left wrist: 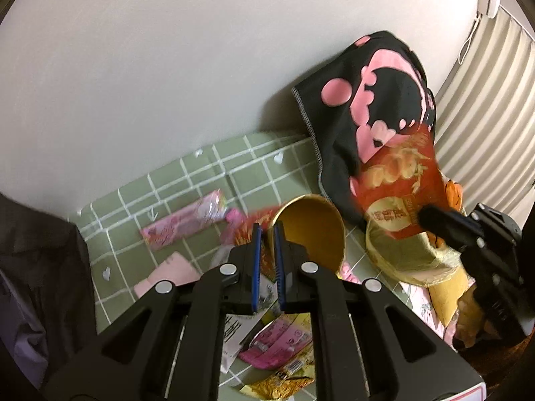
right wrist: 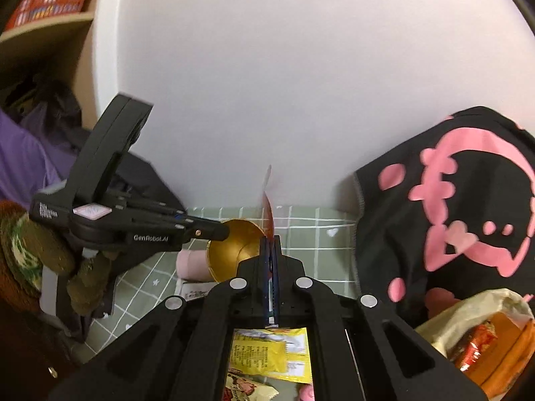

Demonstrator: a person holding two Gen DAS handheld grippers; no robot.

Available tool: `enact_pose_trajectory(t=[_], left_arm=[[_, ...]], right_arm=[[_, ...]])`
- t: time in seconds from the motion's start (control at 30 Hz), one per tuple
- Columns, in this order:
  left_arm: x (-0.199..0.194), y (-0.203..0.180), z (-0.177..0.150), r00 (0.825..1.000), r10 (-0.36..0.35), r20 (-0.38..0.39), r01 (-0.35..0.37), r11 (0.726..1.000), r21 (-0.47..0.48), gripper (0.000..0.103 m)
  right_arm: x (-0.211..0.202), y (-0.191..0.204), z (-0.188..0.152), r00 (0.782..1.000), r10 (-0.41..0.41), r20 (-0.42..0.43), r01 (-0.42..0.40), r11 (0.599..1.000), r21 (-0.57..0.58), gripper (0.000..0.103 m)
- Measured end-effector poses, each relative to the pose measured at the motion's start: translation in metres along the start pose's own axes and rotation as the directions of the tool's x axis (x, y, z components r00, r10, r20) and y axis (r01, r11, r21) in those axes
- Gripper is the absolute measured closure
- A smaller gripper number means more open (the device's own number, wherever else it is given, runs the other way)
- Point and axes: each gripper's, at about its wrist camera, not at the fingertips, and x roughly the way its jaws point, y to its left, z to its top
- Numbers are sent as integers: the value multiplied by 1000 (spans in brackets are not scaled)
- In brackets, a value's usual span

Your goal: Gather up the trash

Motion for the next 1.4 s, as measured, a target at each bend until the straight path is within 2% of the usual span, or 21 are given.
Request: enact_pose_trajectory(t=[0.2,0.3,0.47,0.57,0.6,0.63,0.7,0.73,0.83,0.93,1.07,1.27,1.4], left_arm=[[-19,-30,31,996,-10,92,3,997,72,96],[-31,-51,50,989,-41,142,23,992,128,97],[-39,-77,63,983,-93,157,59,977,207,97],[-42,-71,58,982,-114,153,81,975,208,96],[-41,-64,54,982,-120,147,90,977,195,93],[-40,-56,50,982,-125,139,100,979,176,83],[-34,-32,39,985,-129,111,116,987,113,69],[-31,-21,33,988,-126,92,118,989,88,67],[-21,13,12,998,-56,41,56,998,-5,62],[-16,39,-5,1000,-14,24,16,996,-92,60],[-25,58,-24,998,59,23,-54,987,-151,60],[-44,66,-67,996,94,-10,-93,953,-287,51],[-41,42,-108,984,150,-95,-172,942,-289,51]], right_arm=[[-43,-31,25,992,-113,60,111,994,22,100],[-66,-49,34,978,-192,77,191,981,30,100],[-97,-79,35,949,-306,70,303,952,54,100],[-109,-97,32,929,-367,51,363,929,78,100],[-112,-104,30,922,-385,41,380,920,96,100],[-115,-113,27,918,-396,29,390,913,123,100],[-118,-124,19,914,-405,12,397,902,168,100],[-118,-130,15,915,-403,1,395,898,192,100],[-111,-134,4,918,-395,-34,393,895,210,100],[-91,-131,-3,928,-367,-62,372,907,197,100],[-70,-125,-8,945,-317,-78,327,921,210,100],[-34,-125,-14,962,-248,-113,267,943,201,100],[-17,-128,-14,969,-219,-117,238,953,188,100]])
